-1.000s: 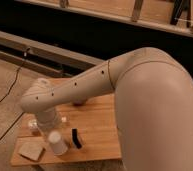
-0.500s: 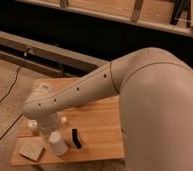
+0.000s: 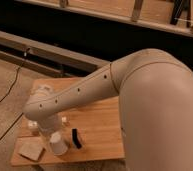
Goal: Place the ceramic cup over the eraser
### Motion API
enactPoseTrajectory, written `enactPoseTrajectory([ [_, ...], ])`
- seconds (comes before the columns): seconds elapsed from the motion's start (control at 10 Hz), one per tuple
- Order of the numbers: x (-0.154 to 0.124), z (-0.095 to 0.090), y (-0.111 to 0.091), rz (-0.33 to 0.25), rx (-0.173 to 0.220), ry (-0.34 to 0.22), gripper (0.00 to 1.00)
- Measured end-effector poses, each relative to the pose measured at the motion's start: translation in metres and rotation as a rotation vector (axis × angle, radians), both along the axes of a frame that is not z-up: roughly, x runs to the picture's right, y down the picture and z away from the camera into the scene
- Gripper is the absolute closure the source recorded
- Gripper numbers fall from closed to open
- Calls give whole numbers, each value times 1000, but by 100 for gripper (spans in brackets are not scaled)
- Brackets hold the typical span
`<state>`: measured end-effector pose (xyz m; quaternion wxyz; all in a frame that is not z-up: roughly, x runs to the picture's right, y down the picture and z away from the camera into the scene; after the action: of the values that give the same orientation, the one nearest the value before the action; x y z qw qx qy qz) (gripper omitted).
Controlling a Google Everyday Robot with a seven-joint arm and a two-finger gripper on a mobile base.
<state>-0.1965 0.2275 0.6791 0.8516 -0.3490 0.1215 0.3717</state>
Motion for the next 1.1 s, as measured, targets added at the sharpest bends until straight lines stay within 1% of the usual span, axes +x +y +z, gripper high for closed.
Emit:
enactPoseTrajectory([
  [0.3,-3,6,1,-7,-4,-10,35],
  [0.6,-6,11,2,-28,-10,-15,35],
  [1.1,-3,12,6,-58,-30,-6,35],
])
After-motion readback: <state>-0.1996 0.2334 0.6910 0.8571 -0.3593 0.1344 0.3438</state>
